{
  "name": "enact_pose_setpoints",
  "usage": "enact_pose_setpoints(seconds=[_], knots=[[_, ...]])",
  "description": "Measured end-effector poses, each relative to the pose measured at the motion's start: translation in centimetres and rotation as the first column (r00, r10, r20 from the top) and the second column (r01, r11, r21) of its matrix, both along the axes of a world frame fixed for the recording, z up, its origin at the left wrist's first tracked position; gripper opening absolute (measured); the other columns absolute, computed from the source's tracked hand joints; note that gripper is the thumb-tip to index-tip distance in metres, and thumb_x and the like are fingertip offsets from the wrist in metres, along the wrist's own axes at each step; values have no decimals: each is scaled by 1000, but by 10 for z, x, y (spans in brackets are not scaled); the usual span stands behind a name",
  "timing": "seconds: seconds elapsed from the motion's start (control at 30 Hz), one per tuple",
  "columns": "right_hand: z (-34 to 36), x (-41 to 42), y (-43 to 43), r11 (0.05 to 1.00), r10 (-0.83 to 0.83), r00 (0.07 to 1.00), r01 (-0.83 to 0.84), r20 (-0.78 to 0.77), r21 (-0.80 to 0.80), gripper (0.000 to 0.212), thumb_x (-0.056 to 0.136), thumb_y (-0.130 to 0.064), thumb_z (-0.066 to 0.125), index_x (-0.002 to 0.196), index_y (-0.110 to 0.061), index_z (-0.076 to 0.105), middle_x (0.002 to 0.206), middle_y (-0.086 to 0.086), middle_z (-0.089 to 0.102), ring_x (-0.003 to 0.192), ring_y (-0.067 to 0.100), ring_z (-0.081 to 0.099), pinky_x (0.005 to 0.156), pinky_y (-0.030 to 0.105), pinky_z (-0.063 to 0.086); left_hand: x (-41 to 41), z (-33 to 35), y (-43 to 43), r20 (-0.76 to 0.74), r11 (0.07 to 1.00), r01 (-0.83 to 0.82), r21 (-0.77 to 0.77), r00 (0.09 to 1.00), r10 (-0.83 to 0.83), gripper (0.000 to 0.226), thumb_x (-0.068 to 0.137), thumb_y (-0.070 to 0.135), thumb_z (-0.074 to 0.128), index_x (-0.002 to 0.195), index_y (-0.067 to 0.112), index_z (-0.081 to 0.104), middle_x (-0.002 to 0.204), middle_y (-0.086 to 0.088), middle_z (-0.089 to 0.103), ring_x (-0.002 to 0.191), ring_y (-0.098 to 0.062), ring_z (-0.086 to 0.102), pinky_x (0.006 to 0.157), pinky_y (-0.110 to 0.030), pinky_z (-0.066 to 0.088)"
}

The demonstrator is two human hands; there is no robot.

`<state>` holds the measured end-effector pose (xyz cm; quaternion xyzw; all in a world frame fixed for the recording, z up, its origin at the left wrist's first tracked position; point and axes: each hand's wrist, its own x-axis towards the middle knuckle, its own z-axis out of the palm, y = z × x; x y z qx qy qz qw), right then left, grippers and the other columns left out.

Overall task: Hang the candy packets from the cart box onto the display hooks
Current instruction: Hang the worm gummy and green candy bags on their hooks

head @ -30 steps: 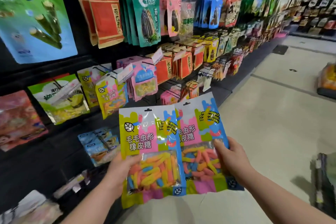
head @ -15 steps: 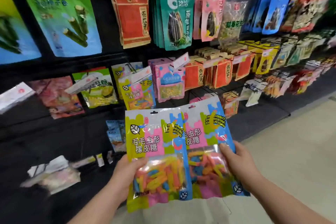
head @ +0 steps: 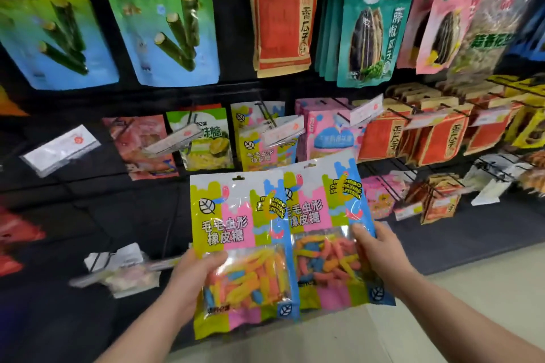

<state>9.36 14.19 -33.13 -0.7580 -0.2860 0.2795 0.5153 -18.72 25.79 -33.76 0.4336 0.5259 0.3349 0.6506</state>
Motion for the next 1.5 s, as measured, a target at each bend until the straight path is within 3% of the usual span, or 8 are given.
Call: enact_pose_setpoints(seconds=[0.2,0.33,0.57,0.73,0.93,1.13,1.4,1.5], knots=[[-17,1,41,997,62,993,-59,-102,39,14,93,-23,59,80,-20,61,66,-5,58,56,8,56,64,35,53,-7,-10,20,-6,997,-75,-19,997,75,35,76,4,73,110,3,65,106,-22,71,98,-40,67,87,-53,54],[-21,4,65,993,101,989,-94,-110,64,11,94,-23,58,83,-23,60,68,-6,58,59,11,55,69,41,54,-7,-12,29,-17,995,-98,-27,995,97,24,83,-4,63,106,2,66,98,-20,73,89,-39,69,74,-43,57],[-23,16,87,987,155,979,-147,-133,67,8,95,-20,55,89,-18,58,66,-7,56,46,-4,53,44,15,46,0,-4,31,-17,993,-117,-3,993,117,17,85,-5,60,97,6,67,82,-11,76,73,-29,71,63,-35,56],[-22,19,96,985,166,973,-157,-158,69,8,96,-22,54,93,-16,58,73,-5,59,61,5,54,52,17,41,6,-4,35,-18,990,-143,-18,990,143,18,86,-4,60,97,8,66,78,-7,76,73,-27,70,57,-31,55],[-31,22,105,985,170,958,-160,-233,61,9,96,-25,55,88,-21,56,67,-6,55,51,2,51,44,15,40,9,-7,38,-10,990,-139,-30,990,139,20,85,-6,59,98,7,67,79,-8,76,65,-21,73,49,-28,56],[-38,25,133,989,144,967,-135,-211,59,10,96,-27,55,91,-18,58,70,-5,56,59,8,51,54,22,40,11,-13,45,8,992,-117,-37,993,117,23,84,-7,61,102,7,67,82,-7,77,67,-18,74,49,-24,55],[-61,48,198,992,123,953,-113,-275,53,18,95,-26,56,105,-12,61,79,4,60,64,15,56,51,23,50,29,-36,60,71,999,-40,-8,997,40,27,78,-5,62,100,10,67,86,-6,77,68,-17,74,50,-24,56],[-69,57,221,992,126,956,-119,-266,41,15,96,-27,55,86,-16,59,73,3,57,58,11,54,46,18,44,36,-47,69,81,1000,-20,22,997,18,36,64,3,66,100,10,66,86,-6,77,69,-17,74,51,-23,56]])
